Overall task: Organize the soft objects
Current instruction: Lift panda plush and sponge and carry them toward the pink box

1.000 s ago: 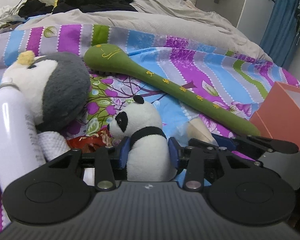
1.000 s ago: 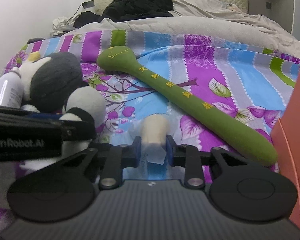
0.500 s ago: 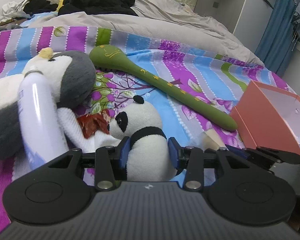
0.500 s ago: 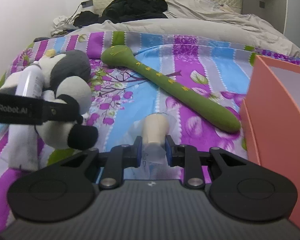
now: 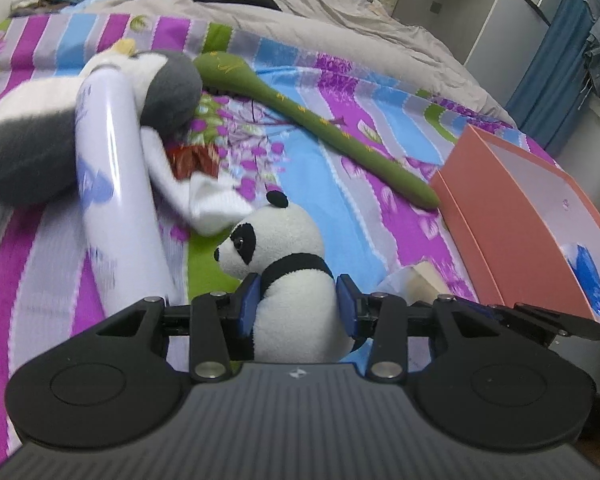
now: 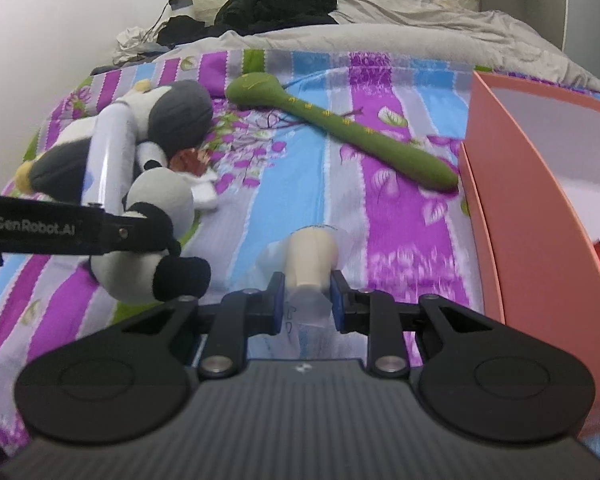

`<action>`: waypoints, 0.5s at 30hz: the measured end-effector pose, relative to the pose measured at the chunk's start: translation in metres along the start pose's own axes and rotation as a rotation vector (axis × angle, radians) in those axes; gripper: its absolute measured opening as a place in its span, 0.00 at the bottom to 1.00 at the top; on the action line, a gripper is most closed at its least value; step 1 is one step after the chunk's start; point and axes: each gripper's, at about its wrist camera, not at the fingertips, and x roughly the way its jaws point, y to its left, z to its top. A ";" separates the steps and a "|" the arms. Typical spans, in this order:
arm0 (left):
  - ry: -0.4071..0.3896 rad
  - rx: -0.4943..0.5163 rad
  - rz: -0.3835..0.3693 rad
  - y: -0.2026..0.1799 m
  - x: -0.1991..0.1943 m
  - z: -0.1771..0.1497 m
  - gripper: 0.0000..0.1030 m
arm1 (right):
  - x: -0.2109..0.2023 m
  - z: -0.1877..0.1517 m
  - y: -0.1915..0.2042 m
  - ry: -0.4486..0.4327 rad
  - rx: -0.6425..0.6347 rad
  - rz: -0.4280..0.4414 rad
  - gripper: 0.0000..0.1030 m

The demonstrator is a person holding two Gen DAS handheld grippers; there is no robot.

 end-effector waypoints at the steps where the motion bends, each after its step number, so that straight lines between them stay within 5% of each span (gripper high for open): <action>1: 0.004 -0.006 -0.002 -0.001 -0.003 -0.005 0.46 | -0.004 -0.003 0.000 0.003 0.003 0.000 0.26; 15: -0.002 -0.033 -0.027 -0.029 -0.069 -0.030 0.46 | -0.075 -0.017 0.009 -0.010 0.005 -0.003 0.26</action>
